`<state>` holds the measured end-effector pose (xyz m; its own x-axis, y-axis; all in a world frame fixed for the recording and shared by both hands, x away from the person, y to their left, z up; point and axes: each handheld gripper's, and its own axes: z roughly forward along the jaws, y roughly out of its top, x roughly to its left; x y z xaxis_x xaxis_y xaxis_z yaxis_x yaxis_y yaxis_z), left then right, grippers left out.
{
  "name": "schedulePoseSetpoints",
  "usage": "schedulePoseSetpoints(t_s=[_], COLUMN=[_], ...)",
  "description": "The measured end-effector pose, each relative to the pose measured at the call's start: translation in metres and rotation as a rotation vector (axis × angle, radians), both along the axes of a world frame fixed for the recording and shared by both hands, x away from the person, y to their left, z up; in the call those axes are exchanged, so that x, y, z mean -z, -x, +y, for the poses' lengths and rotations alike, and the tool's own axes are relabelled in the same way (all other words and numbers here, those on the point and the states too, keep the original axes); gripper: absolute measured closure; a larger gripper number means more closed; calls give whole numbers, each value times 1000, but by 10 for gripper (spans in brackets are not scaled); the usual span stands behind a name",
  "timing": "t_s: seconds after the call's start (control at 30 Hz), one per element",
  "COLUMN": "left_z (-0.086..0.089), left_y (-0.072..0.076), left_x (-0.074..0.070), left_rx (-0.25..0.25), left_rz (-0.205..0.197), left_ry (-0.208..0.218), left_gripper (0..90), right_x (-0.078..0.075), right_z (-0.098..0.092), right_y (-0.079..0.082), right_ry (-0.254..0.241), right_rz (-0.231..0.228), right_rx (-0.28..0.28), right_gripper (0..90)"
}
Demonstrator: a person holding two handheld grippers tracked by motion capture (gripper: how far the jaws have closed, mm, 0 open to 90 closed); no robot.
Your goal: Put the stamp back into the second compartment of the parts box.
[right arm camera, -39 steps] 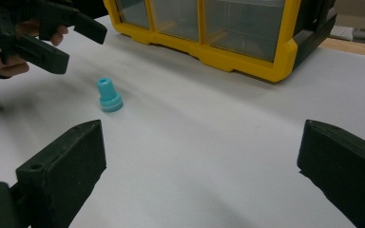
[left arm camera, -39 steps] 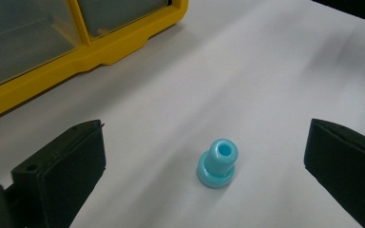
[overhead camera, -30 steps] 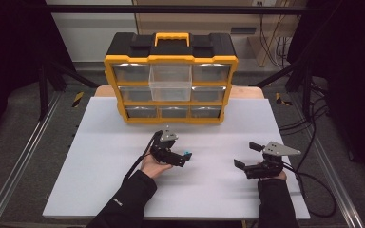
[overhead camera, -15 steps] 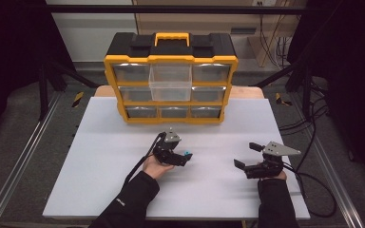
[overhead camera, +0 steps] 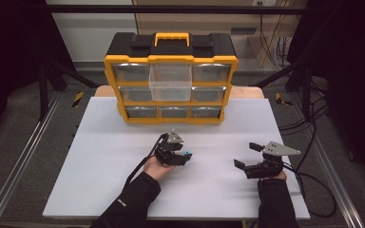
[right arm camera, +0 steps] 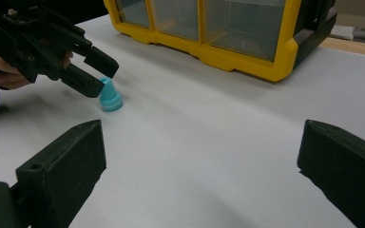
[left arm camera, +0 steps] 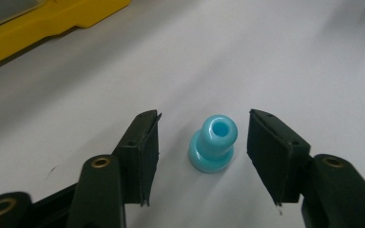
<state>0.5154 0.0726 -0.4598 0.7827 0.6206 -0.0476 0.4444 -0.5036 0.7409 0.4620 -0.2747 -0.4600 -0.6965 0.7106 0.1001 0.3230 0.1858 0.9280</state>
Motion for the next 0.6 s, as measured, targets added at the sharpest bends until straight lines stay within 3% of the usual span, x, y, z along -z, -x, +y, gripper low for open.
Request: schedulePoseSetpoints(t_s=[0.6], left_z=[-4], left_y=[2], left_x=[1], left_rx=[4], left_rz=[21], left_ry=[-14], left_gripper=[667], right_x=[0], right_z=[0], right_y=[0], right_ry=[-1], right_rz=[1], right_rx=[0], right_gripper=[27])
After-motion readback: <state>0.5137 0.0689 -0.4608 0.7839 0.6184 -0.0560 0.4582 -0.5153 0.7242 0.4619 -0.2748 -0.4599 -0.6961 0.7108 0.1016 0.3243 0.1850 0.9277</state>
